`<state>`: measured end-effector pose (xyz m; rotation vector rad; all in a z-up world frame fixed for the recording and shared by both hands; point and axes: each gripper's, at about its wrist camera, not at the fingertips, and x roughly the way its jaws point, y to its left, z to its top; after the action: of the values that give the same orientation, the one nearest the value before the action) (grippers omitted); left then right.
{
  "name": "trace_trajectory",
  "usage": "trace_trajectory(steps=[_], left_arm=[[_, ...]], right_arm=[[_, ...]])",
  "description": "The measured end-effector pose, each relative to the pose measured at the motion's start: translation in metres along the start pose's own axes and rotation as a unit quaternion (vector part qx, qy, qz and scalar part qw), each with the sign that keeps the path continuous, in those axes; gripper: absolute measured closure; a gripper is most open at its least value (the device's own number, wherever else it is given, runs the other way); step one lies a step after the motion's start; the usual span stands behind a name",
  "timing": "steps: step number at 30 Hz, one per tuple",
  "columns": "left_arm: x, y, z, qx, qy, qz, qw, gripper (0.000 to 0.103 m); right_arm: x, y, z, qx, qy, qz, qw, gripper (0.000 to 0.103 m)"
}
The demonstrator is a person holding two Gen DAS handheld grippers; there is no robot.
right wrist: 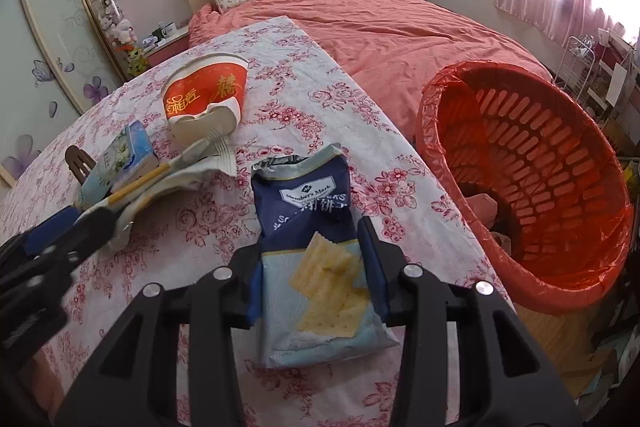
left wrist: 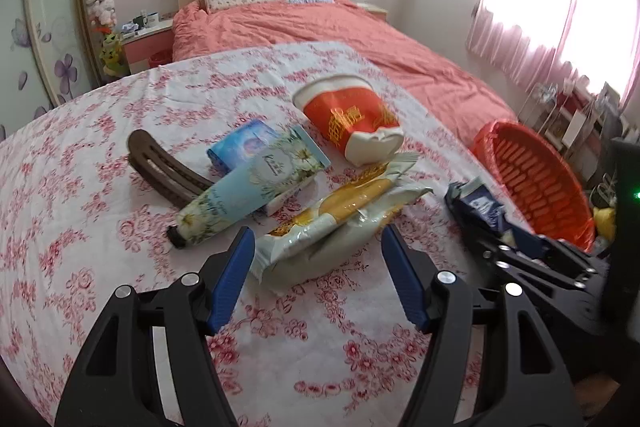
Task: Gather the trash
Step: 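Grasp the blue cracker bag with the right gripper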
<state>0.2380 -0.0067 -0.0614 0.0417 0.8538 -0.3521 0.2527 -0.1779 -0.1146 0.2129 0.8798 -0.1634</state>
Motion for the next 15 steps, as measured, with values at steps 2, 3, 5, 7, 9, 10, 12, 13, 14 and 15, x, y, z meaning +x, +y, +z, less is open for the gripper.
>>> trace_trajectory(steps=[2,3,5,7,9,10,12,13,14,15], left_arm=[[0.006,-0.002,-0.001,0.004,0.009,0.009,0.9999,0.04],[0.009,-0.003,-0.002,0.006,0.014,0.01,0.9998,0.043],[0.012,-0.006,-0.003,0.013,0.017,0.014,0.9997,0.049],[0.013,-0.011,-0.003,0.025,0.012,0.024,0.9993,0.056],[0.014,-0.012,-0.002,0.024,0.011,0.029,0.9992,0.064],[0.013,-0.011,-0.003,0.021,0.009,0.029,0.9993,0.068],[0.011,-0.006,-0.003,0.007,0.009,0.025,0.9996,0.072],[0.009,-0.002,-0.004,0.001,0.007,0.026,0.9996,0.073],[0.008,0.0,-0.004,-0.003,0.007,0.028,0.9996,0.073],[0.006,0.004,-0.006,-0.008,0.007,0.031,0.9995,0.073]], right_arm=[[0.0,0.0,0.0,-0.001,-0.001,0.001,1.0,0.061],[0.0,0.0,0.0,-0.001,0.0,0.0,1.0,0.061],[0.0,0.0,-0.001,-0.001,0.0,0.001,1.0,0.061],[0.0,0.0,-0.001,-0.002,0.0,0.001,1.0,0.061],[0.0,0.0,-0.001,-0.001,0.0,0.001,1.0,0.061],[0.0,0.0,-0.001,-0.001,0.0,0.001,1.0,0.061],[-0.001,0.001,-0.001,-0.002,0.0,0.001,1.0,0.061],[-0.001,0.001,-0.002,-0.003,0.0,0.001,1.0,0.061],[-0.001,0.001,-0.003,-0.003,0.001,0.002,1.0,0.061],[-0.001,0.001,-0.003,-0.004,0.001,0.002,1.0,0.061]])
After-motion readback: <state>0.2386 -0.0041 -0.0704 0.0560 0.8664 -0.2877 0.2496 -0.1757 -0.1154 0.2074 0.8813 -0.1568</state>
